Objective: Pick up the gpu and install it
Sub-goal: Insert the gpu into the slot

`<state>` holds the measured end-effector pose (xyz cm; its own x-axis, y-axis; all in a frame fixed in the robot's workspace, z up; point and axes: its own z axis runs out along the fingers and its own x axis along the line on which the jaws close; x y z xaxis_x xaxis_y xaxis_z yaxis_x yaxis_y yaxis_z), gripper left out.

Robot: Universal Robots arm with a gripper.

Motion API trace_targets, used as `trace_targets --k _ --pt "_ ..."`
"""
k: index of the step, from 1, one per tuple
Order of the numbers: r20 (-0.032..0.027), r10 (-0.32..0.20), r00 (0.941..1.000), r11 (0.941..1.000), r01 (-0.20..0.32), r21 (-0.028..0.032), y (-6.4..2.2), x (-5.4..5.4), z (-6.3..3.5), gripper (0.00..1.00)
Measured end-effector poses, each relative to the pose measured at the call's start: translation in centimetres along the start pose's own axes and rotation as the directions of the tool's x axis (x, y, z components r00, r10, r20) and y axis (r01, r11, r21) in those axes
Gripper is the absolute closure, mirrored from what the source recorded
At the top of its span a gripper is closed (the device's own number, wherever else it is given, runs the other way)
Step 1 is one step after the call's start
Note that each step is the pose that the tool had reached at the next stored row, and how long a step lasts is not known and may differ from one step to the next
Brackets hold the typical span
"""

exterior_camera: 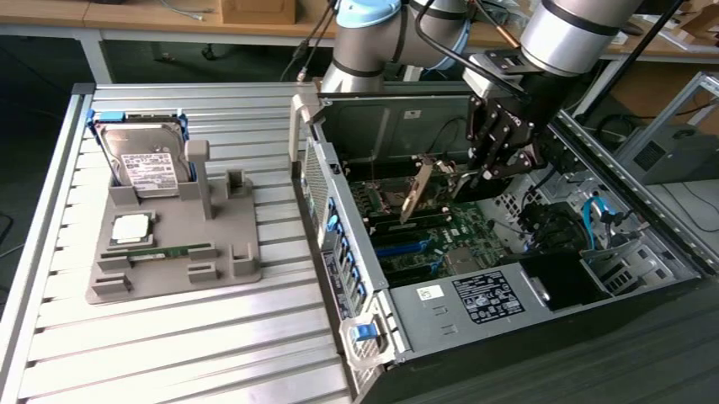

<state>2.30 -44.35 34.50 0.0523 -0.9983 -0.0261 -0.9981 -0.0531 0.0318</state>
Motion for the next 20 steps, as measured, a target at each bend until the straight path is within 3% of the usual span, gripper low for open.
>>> trace_targets --k 20 --pt "0.0000 0.000 1.0000 1.0000 0.000 0.0000 -0.02 0.09 0.87 0.73"
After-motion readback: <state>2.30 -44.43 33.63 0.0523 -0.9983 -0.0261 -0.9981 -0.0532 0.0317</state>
